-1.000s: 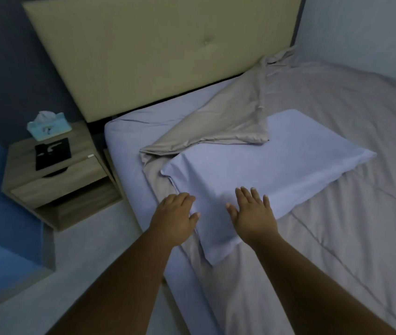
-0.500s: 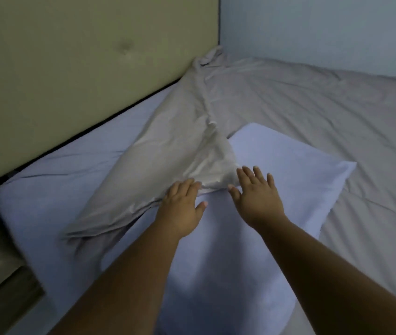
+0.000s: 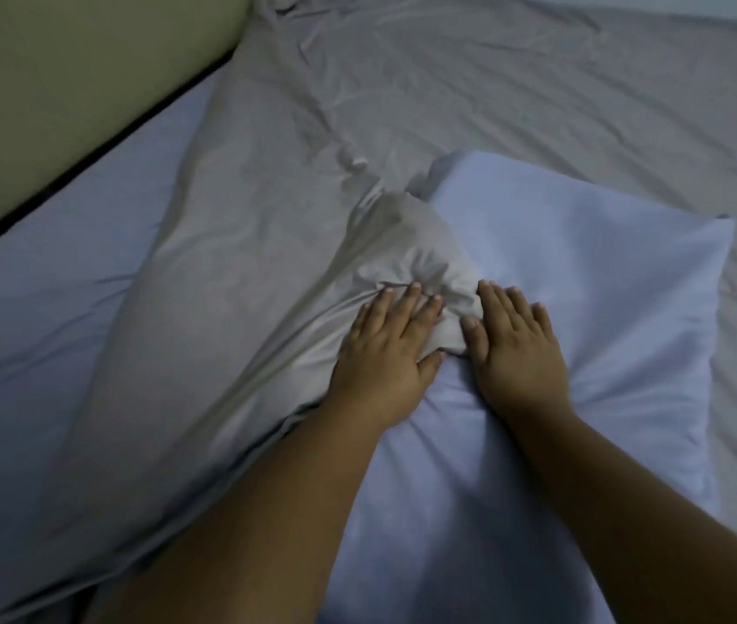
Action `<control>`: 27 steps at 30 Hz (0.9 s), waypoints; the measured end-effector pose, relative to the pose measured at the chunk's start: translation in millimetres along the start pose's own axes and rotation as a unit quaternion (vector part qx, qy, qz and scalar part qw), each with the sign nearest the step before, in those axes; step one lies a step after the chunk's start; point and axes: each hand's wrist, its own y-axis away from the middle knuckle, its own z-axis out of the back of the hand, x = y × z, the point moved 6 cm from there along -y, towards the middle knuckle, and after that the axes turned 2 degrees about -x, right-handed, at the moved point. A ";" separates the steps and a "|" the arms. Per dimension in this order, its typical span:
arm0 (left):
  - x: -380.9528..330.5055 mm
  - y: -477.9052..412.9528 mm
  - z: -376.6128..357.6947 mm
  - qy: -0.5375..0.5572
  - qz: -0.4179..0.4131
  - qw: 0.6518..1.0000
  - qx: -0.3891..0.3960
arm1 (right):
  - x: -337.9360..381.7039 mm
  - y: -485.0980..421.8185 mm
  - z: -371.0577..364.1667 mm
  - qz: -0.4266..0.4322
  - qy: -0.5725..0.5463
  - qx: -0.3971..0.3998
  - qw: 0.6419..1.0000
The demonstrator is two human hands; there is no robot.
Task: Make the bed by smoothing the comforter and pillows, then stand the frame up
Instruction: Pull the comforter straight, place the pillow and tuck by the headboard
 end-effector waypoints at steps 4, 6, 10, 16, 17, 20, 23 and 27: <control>-3.7 -0.7 0.3 -0.003 0.000 1.000 0.018 | -2.6 0.4 -0.8 0.000 0.007 0.006 1.000; -4.6 -0.5 1.1 -0.005 0.011 0.999 0.037 | -1.3 0.6 -0.6 -0.001 0.013 0.016 1.000; -10.5 -2.3 12.7 -0.006 0.022 0.998 0.066 | 1.6 1.2 5.7 -0.003 0.010 0.037 0.999; -6.7 -7.3 44.3 0.100 -0.006 0.991 0.094 | 20.4 -1.5 18.5 -0.035 -0.035 0.077 0.996; -1.4 -7.9 47.8 0.104 -0.018 0.988 0.111 | 27.9 -0.7 18.6 -0.042 -0.048 0.075 0.995; 23.4 -4.5 63.6 0.119 -0.025 0.984 0.134 | 57.1 2.9 12.7 -0.055 -0.072 0.062 0.994; 60.0 2.3 80.7 0.119 -0.044 0.985 0.118 | 98.0 -0.9 1.5 -0.049 -0.081 0.051 0.994; 134.9 9.5 111.5 0.121 -0.080 0.986 0.081 | 171.7 -18.2 -18.1 -0.028 -0.085 0.041 0.995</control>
